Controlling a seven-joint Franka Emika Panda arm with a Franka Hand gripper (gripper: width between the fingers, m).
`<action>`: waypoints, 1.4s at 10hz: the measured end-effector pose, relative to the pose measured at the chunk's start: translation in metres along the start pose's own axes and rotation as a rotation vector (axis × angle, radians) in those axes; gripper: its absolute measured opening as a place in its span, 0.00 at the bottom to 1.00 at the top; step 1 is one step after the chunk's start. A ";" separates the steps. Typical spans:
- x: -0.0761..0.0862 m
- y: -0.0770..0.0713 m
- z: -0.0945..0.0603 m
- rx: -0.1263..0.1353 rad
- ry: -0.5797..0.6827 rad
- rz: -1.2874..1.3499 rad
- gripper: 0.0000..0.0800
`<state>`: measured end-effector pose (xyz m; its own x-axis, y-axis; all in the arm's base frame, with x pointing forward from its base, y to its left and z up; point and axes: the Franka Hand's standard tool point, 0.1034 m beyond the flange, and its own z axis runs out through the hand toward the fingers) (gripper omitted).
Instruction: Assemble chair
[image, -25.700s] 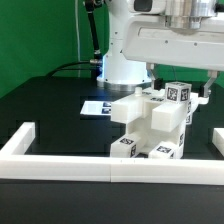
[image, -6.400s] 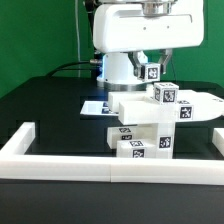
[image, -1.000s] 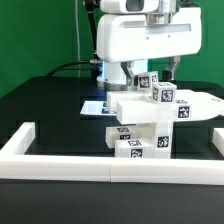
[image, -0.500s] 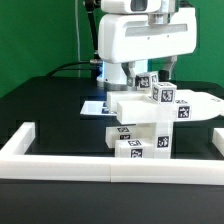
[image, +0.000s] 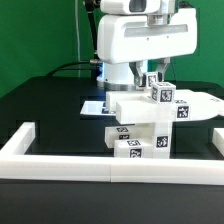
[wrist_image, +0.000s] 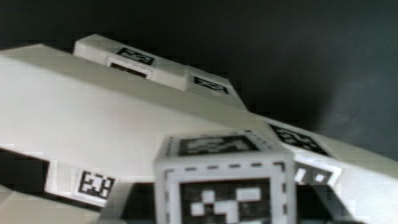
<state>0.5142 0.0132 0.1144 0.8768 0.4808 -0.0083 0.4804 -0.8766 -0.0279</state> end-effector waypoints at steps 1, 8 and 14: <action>0.000 0.000 0.000 0.000 0.000 0.077 0.36; 0.000 -0.001 0.000 0.001 0.000 0.537 0.36; 0.002 -0.003 0.000 0.011 0.001 0.902 0.36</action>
Offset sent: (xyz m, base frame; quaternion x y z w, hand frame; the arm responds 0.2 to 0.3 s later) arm 0.0000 0.0000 0.0000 0.0000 0.0000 0.1938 0.9810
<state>0.5142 0.0168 0.1142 0.9203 -0.3900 -0.0305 -0.3906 -0.9203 -0.0205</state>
